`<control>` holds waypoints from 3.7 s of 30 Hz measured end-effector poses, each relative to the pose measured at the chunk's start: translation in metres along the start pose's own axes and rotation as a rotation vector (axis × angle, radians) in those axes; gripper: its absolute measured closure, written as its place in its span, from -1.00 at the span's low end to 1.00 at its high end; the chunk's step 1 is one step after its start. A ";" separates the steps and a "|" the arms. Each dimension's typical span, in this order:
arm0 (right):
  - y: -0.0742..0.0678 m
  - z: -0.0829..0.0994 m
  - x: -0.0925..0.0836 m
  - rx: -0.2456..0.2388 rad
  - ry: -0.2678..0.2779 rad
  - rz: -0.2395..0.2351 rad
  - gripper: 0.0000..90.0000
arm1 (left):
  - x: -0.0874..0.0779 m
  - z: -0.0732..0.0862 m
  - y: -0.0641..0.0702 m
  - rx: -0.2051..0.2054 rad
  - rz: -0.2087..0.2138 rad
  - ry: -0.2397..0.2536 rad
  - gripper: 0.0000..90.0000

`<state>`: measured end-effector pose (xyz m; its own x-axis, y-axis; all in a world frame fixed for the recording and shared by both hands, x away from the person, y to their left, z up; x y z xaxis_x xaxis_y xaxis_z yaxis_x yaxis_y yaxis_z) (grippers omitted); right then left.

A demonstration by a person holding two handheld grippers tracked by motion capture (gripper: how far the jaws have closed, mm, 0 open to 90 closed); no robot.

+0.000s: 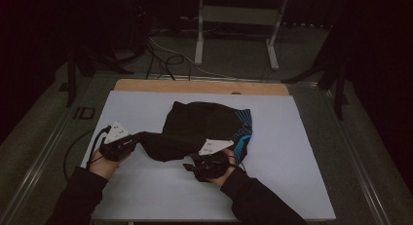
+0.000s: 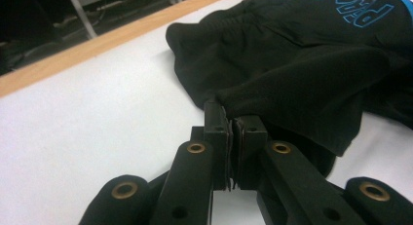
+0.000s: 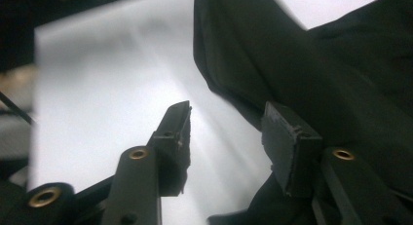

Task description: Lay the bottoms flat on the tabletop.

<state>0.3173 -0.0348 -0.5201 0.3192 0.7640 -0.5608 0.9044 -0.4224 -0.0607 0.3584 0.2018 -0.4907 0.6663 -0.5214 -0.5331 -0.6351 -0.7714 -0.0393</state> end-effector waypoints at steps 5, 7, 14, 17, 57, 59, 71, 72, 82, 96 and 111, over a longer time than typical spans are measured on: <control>0.011 -0.001 0.032 -0.092 -0.078 0.038 0.39 | 0.004 -0.002 -0.002 0.000 0.001 0.000 0.95; 0.015 -0.001 0.040 -0.098 -0.107 0.046 0.47 | 0.005 -0.001 -0.003 -0.008 0.003 0.002 0.95; 0.021 0.003 0.057 -0.130 -0.176 0.085 0.56 | 0.006 0.003 -0.005 -0.018 0.010 -0.006 0.95; 0.022 0.008 0.062 -0.132 -0.203 0.091 0.71 | 0.006 0.004 -0.006 -0.031 0.017 -0.004 0.95; -0.011 0.043 -0.083 -0.006 -0.009 0.039 1.00 | -0.044 0.071 0.078 0.031 0.172 -0.173 0.81; -0.003 0.047 -0.087 0.028 0.002 0.049 1.00 | -0.042 0.074 0.073 0.014 0.159 -0.170 0.56; 0.061 0.063 -0.127 0.185 0.147 0.272 -0.41 | -0.038 0.035 0.076 -0.052 0.224 -0.038 -0.66; 0.066 0.065 -0.130 0.199 0.153 0.284 -0.46 | -0.038 0.030 0.078 -0.042 0.233 -0.027 -0.66; 0.094 0.077 -0.157 0.239 0.208 0.368 -0.69 | -0.031 -0.018 0.105 0.009 0.350 0.057 -0.72; 0.107 0.082 -0.172 0.272 0.230 0.421 -0.68 | 0.017 -0.045 0.165 0.109 0.535 0.046 -0.64; 0.098 0.084 -0.162 0.251 0.191 0.376 -0.68 | 0.085 0.006 0.211 0.399 0.526 -0.239 0.01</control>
<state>0.3305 -0.2410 -0.5042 0.6783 0.6016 -0.4218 0.6274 -0.7730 -0.0937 0.2795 -0.0031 -0.5493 0.1563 -0.6587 -0.7360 -0.9749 -0.2225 -0.0079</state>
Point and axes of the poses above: each handheld gripper's, and its own axes: x roughly forward along the jaws, z roughly out of its underside, y roughly to its right, the point moved 6 cm from there along x, roughly forward along the jaws, and after that the axes turned 2 degrees about -x, right-handed, at the moved point
